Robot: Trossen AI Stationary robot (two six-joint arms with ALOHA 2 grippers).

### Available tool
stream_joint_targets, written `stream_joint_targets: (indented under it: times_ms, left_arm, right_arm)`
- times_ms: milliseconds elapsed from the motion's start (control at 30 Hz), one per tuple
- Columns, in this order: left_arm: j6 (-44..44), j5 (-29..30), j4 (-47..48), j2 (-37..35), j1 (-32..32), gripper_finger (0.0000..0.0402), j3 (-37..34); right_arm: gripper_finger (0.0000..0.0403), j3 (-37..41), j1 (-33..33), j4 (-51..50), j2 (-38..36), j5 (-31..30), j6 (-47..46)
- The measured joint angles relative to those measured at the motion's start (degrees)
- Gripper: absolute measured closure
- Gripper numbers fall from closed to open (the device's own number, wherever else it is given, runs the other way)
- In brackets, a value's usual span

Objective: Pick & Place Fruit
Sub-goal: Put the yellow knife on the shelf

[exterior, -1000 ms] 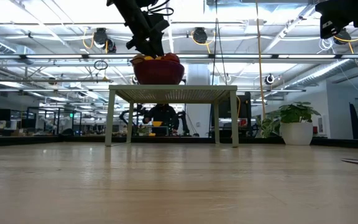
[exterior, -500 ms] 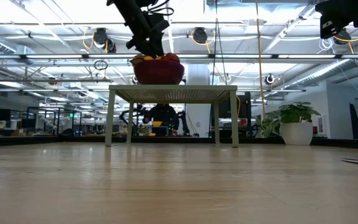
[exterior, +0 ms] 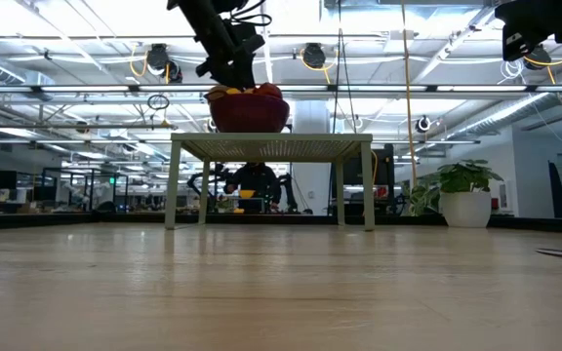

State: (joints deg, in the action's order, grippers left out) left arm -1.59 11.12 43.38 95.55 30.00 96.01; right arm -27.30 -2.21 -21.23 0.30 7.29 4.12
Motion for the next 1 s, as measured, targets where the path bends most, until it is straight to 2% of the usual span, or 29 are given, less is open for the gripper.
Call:
stream_joint_targets:
  times_ms: [267,767,900,1000]
  left_arm:
    - [-0.1,0.0,-0.2,0.0,-0.1,0.0229,0.4]
    - [1.4,4.3,3.5,0.0,-0.3,0.0229,8.8]
    - [-2.8,4.6,7.7,-0.4,-1.8,0.0229,11.8]
    - [-6.6,4.6,10.3,-1.2,-4.3,0.0229,13.4]
  right_arm:
    - [0.0403,0.0,0.0,0.0,0.0,0.0,0.0]
    - [0.0403,0.0,0.0,0.0,0.0,0.0,-0.3]
    - [0.0403,0.0,0.0,0.0,0.0,0.2,-4.5]
    - [0.0403,0.0,0.0,0.0,0.0,0.2,-11.5]
